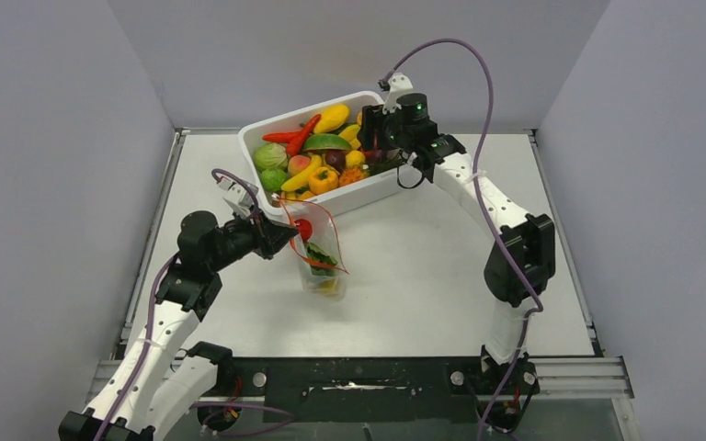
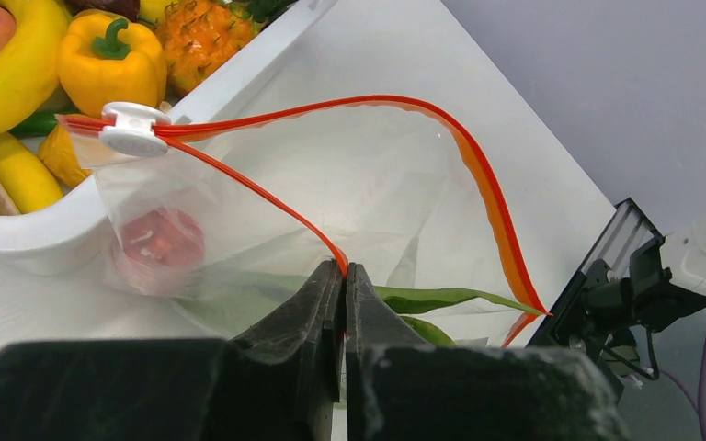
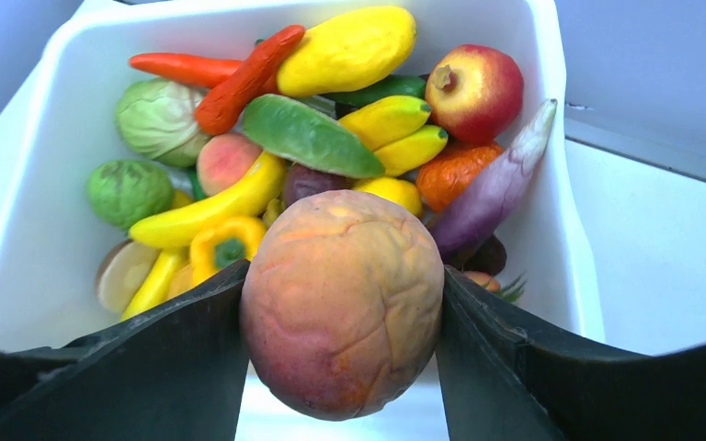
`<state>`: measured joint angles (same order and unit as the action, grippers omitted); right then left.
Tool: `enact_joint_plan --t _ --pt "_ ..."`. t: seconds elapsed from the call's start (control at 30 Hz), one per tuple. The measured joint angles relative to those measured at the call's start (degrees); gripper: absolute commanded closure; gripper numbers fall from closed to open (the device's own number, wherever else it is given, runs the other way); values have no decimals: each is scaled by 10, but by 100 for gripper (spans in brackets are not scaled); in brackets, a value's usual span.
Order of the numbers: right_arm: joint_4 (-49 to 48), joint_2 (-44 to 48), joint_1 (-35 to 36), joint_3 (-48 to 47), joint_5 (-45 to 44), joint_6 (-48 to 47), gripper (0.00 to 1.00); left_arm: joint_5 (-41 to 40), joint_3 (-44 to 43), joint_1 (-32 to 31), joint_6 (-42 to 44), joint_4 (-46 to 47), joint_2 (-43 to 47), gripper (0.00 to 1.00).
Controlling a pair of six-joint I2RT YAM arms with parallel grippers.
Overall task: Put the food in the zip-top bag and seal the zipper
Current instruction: Pick up the fake fruit from the bin, then place the fake fruit in the zipper food storage bag.
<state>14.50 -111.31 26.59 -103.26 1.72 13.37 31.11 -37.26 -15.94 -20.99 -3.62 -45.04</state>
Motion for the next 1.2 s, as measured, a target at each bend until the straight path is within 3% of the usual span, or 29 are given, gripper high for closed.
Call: enact_joint_plan --t 0.27,0.63,0.93,1.2 --pt "25 149 57 99 10 18 54 -27 1 0 -48 9 -4 100" --pt "21 264 145 183 49 66 54 -54 14 2 -65 13 -4 100" --pt "16 294 194 200 84 101 53 -54 14 4 -73 13 -7 100" --pt "42 289 262 199 52 102 50 -54 13 4 -100 12 -8 100"
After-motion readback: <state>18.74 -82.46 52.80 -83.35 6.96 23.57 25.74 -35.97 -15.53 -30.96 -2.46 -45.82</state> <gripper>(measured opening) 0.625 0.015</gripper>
